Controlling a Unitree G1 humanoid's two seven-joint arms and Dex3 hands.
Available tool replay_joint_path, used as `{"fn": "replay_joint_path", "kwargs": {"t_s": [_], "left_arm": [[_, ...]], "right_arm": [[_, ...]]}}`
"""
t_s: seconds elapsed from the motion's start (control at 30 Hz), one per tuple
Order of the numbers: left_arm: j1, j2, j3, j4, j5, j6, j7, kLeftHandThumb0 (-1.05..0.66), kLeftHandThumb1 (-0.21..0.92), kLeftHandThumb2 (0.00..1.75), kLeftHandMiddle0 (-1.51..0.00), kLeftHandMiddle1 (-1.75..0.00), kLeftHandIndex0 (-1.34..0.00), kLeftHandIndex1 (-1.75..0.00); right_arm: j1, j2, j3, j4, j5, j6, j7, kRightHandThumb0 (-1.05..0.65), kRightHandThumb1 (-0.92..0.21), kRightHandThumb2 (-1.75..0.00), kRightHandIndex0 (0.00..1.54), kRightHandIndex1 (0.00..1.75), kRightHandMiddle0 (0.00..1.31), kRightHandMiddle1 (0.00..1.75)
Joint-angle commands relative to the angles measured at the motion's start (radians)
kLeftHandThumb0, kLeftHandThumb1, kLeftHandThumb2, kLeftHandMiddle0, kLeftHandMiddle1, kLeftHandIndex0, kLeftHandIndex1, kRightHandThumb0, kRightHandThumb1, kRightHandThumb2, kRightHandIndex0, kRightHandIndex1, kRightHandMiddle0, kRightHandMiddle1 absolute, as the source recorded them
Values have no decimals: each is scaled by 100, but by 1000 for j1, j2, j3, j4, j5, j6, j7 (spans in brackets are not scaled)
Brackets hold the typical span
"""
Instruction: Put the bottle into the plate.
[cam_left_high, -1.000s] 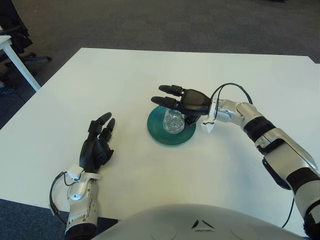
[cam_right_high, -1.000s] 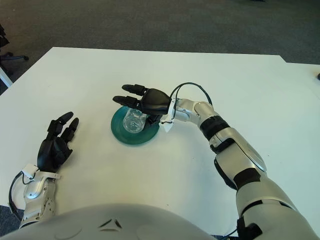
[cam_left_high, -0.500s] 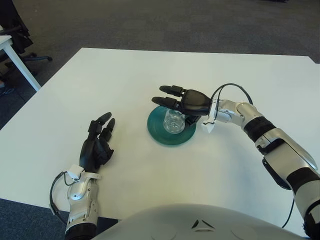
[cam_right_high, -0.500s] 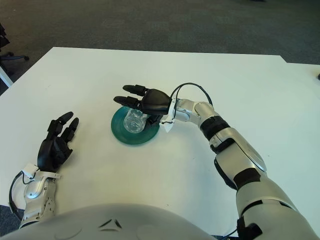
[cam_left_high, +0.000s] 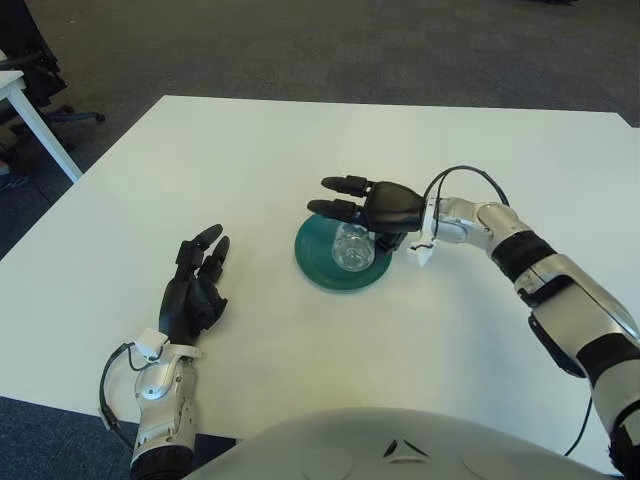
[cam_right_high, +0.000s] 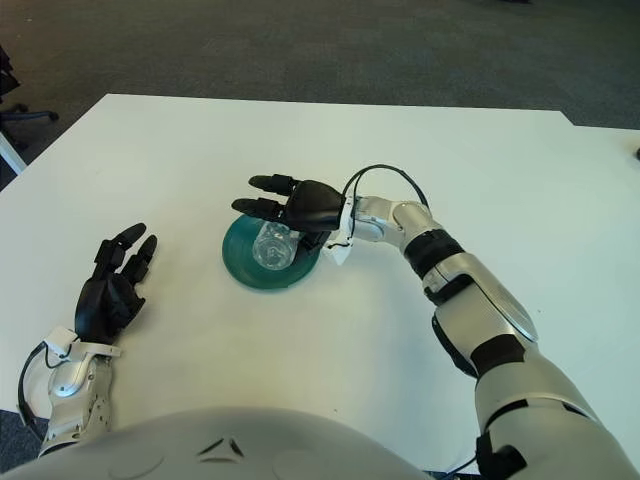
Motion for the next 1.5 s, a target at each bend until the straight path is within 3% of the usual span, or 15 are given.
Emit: {"fn": "replay_joint_path", "kwargs": {"t_s": [0.0,0.33,0.53,1.47], "left_arm": [[-5,-40,-32,69,5,24,13,-90,92,97,-29,0,0,-74],[-8,-43,-34,71,9,23,16,-90,92,97,-29,0,0,-74],[-10,-45,-35,73,12,23,18,-90,92,97,-29,0,0,-74],[-19,-60,-53,80,37,17,45,-90,92,97,-29,0,0,-74]], "right_arm": [[-74,-44,-13,-22,69,-28,127,-105,-92,-78,0,0,0,0],[-89,-59,-19,-62,214,-27,401,-105,-92,-69,0,0,0,0],[-93,-65,-27,-94,274,-15,509,-105,-92,-67,0,0,0,0],[-119,-60,-58,-78,357,-51,671,-105,-92,-72,0,0,0,0]]}}
